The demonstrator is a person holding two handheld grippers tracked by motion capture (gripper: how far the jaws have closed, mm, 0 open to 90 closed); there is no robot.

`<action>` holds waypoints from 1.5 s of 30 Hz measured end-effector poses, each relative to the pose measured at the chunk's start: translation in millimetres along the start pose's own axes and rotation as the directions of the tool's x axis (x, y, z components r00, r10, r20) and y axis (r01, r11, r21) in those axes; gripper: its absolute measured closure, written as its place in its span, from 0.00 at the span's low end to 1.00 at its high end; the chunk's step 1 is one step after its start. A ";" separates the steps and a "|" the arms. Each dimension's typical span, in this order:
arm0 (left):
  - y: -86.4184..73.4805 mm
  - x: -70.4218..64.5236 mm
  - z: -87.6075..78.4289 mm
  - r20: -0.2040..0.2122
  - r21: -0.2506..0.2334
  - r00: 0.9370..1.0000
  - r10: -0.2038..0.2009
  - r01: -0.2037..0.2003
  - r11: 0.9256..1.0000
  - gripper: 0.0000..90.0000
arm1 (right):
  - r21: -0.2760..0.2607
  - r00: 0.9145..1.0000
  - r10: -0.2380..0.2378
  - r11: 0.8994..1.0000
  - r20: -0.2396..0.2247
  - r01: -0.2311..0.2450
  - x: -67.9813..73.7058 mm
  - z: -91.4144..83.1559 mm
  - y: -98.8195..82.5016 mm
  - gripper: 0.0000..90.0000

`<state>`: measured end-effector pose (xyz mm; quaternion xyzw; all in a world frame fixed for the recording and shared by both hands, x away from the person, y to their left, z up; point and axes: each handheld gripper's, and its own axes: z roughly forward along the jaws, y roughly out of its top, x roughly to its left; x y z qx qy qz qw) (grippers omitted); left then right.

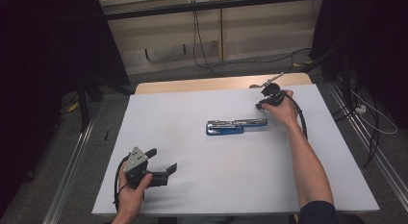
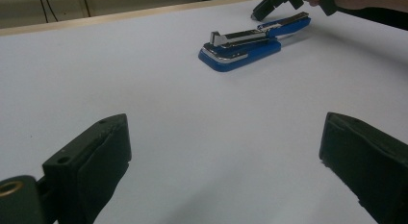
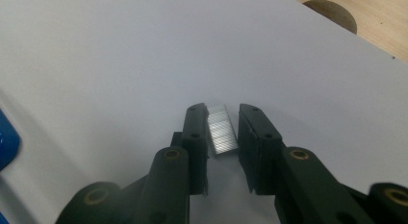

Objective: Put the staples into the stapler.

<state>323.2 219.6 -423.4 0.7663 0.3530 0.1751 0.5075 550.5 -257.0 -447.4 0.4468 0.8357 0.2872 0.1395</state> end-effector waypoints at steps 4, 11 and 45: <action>0.3 -0.4 -0.5 -0.001 0.001 1.000 0.004 -0.004 1.000 0.05 | 0.006 1.000 0.002 1.000 0.002 -0.002 0.5 0.2 0.7 0.84; 0.1 0.5 0.5 0.002 0.000 1.000 0.006 -0.006 1.000 0.05 | 0.017 1.000 -0.004 1.000 0.005 0.004 3.1 0.1 2.2 0.88; 0.5 1.0 0.3 0.001 -0.004 1.000 -0.003 0.003 1.000 0.05 | -0.116 0.999 0.003 0.993 -0.047 -0.009 13.8 -24.4 -0.6 0.88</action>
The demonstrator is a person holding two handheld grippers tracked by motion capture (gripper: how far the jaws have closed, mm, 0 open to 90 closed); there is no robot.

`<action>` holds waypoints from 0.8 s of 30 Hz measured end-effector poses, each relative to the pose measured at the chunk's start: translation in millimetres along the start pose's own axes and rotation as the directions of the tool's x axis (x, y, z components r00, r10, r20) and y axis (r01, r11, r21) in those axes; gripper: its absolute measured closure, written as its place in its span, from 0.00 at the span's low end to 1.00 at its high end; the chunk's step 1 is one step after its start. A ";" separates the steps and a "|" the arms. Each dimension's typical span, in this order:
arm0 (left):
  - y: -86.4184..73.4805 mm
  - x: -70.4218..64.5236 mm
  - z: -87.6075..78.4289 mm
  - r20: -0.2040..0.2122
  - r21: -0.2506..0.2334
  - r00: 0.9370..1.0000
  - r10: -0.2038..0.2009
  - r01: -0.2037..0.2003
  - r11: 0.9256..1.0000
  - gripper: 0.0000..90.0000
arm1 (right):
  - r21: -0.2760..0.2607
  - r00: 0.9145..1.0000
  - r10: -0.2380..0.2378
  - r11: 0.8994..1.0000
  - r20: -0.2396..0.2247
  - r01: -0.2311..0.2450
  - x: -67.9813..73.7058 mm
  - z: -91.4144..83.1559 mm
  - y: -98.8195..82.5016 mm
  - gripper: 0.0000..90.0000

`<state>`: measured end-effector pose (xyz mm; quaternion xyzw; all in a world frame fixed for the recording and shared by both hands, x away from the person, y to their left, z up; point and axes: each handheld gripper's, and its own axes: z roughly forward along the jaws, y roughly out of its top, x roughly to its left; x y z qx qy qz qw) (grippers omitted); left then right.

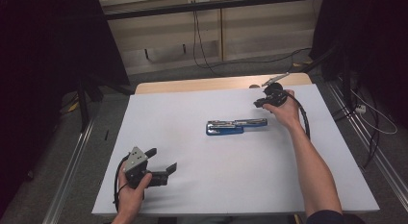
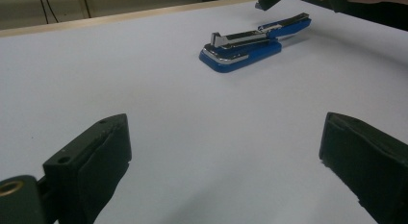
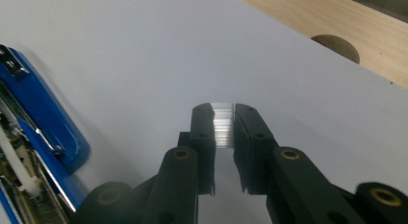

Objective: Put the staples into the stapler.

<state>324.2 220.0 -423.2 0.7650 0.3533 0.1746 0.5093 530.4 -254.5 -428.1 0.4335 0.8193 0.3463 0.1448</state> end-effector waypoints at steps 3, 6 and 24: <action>0.1 0.2 0.2 -0.002 0.000 1.000 0.003 -0.003 1.000 0.05 | -0.020 1.000 -0.001 1.000 -0.014 0.001 2.9 -3.4 0.7 0.88; -0.1 0.4 0.8 -0.001 0.001 1.000 0.004 -0.004 1.000 0.05 | -0.033 1.000 -0.006 0.999 -0.029 0.005 6.3 -5.7 1.4 0.88; 0.0 0.3 0.6 -0.005 0.004 1.000 0.008 -0.008 1.000 0.05 | -0.089 0.992 -0.045 0.995 -0.118 0.034 27.1 -9.5 3.0 0.88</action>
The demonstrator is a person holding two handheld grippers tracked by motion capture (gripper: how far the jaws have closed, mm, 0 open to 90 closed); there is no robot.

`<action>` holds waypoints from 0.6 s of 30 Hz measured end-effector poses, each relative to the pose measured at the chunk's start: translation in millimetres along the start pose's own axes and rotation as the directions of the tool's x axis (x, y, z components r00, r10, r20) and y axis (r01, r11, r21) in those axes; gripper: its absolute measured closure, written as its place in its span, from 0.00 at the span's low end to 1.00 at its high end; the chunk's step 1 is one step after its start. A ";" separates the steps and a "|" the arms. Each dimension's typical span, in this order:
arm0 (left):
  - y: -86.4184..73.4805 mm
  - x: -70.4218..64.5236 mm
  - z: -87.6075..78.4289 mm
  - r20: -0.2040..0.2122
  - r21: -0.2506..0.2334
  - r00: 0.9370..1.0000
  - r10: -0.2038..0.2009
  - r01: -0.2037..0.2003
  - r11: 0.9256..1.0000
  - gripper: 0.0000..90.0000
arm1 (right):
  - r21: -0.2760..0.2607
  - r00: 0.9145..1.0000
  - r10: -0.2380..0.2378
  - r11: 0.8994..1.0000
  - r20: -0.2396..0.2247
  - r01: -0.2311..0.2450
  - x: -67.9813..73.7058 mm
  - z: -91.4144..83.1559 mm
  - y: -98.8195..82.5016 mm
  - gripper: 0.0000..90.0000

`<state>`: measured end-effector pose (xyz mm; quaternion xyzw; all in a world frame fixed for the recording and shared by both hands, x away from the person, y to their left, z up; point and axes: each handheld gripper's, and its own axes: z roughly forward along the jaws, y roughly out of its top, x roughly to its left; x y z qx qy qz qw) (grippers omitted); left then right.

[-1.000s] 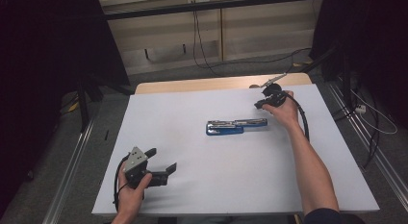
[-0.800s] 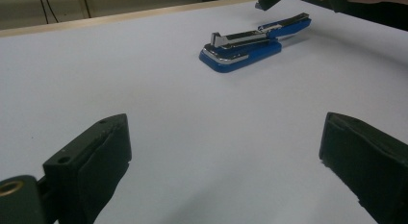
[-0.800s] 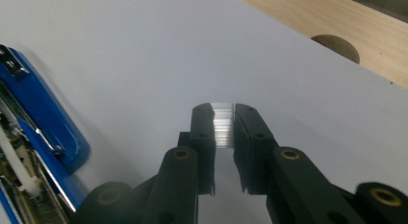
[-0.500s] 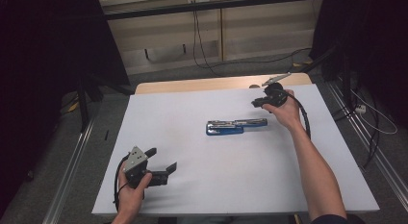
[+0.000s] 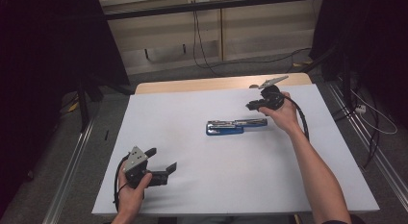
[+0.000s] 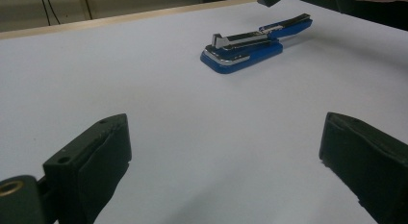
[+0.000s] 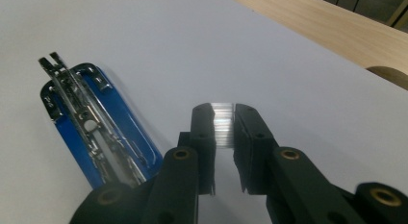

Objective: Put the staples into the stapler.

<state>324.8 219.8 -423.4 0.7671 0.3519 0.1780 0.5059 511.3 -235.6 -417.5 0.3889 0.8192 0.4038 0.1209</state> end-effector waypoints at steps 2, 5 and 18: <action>0.0 0.5 0.6 0.002 0.003 1.000 0.005 -0.005 1.000 0.05 | -0.008 1.000 -0.006 1.000 -0.001 0.006 3.2 0.3 2.9 0.88; -0.1 0.3 1.0 0.006 0.006 1.000 0.008 -0.008 1.000 0.05 | -0.021 0.999 -0.031 0.999 -0.017 0.030 9.5 1.0 7.4 0.88; -0.3 0.2 1.7 0.005 0.009 1.000 0.000 -0.001 1.000 0.05 | -0.032 0.997 -0.054 0.998 -0.054 0.053 23.7 -3.1 13.8 0.88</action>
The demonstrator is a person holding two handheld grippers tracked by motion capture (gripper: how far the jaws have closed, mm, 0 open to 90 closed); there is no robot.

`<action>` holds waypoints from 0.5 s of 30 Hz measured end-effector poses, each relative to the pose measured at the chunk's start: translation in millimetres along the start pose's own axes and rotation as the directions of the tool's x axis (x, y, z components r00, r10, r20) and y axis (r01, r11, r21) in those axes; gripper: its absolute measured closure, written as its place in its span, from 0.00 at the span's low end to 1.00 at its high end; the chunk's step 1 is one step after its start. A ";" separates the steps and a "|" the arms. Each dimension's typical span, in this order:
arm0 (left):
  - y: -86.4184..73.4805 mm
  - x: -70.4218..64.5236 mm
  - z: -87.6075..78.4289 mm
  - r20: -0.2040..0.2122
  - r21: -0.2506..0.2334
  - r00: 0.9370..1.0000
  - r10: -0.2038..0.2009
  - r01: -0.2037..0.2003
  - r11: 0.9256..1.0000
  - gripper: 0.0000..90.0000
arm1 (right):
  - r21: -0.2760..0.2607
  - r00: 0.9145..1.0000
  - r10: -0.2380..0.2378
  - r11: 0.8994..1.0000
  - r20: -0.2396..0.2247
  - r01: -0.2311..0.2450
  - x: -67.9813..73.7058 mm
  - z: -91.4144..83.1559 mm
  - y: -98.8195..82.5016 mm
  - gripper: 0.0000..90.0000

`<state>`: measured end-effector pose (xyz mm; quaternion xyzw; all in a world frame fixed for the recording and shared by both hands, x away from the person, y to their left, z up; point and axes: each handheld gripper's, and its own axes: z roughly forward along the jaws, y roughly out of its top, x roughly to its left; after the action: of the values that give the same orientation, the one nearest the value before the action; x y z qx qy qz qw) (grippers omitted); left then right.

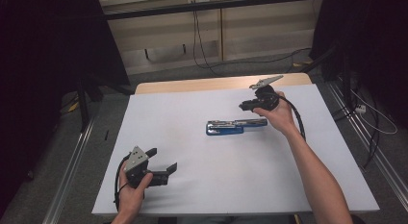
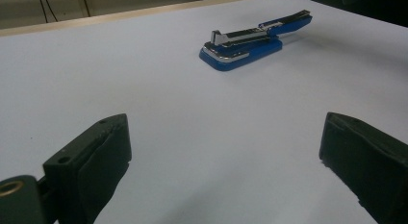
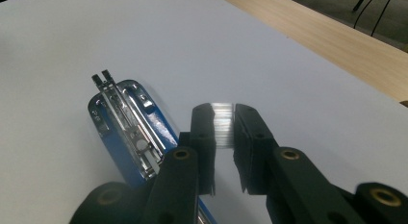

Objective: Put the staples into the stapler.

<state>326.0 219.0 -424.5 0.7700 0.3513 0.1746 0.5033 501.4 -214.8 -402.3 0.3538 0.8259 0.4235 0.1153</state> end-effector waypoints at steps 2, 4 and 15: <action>0.0 -0.8 0.1 0.003 0.005 1.000 0.001 -0.001 1.000 0.05 | -0.007 1.000 -0.008 1.000 -0.006 0.008 2.3 0.3 1.1 0.88; -0.1 -1.6 0.7 0.008 0.004 1.000 0.005 -0.005 1.000 0.05 | -0.010 1.000 -0.017 1.000 -0.013 0.017 5.2 1.2 2.7 0.88; -0.4 0.7 -0.2 0.003 0.005 1.000 -0.007 0.007 1.000 0.05 | -0.012 0.995 -0.048 0.999 -0.086 0.047 22.5 10.2 8.5 0.88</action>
<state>326.3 219.7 -424.8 0.7702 0.3538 0.1707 0.5024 494.2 -189.8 -399.4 0.3150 0.8363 0.4394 0.0914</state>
